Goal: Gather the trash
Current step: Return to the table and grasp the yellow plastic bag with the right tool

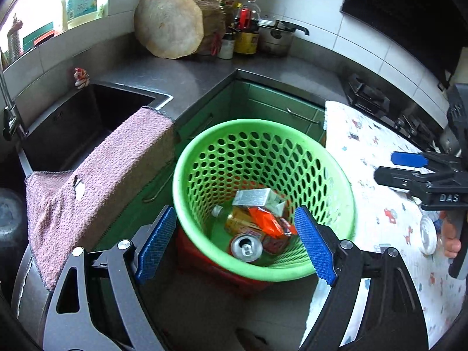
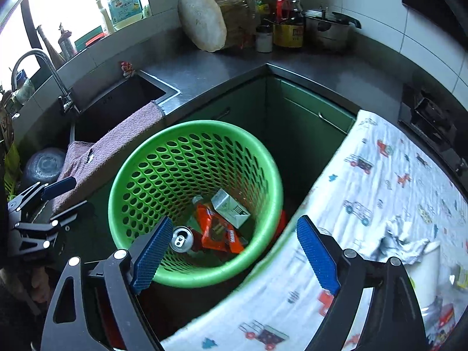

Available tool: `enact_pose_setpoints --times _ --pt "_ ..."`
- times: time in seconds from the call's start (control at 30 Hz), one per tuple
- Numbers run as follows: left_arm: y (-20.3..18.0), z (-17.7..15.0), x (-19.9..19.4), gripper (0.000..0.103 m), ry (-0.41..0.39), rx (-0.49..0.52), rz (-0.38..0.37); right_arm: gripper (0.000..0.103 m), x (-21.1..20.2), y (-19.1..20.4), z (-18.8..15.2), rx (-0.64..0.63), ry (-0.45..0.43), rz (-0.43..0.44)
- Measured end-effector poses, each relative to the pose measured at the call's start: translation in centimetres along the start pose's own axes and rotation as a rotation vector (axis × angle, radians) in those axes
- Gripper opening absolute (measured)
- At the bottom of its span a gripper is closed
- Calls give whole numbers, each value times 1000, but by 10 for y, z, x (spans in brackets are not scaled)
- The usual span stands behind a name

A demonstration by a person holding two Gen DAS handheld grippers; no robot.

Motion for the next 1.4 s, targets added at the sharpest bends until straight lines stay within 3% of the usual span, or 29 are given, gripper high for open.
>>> enact_pose_setpoints --times 0.47,0.57,0.67,1.0,1.4 --pt "-102 -1 -16 85 -22 92 -79 84 -123 -175 -118 177 -31 -252" --pt "-129 -3 -17 85 -14 116 -102 83 -139 -211 -145 232 -18 -278" --pt "-156 -6 -17 85 -4 144 -124 76 -147 -237 -168 284 1 -275" --pt "-236 -19 -10 85 43 244 -209 56 -137 -260 -205 363 19 -229" --pt "-327 -41 24 88 153 400 -360 45 -174 -269 -228 416 -42 -205"
Point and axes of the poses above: each gripper's, at about its wrist camera, not at the fingertips, and x roughly the way its jaws point, y to its left, z to its top, the point moved 1 cm from there along x, roughly the way its jaws point, and after that the axes turned 7 degrees about x, right-handed, at the moved point
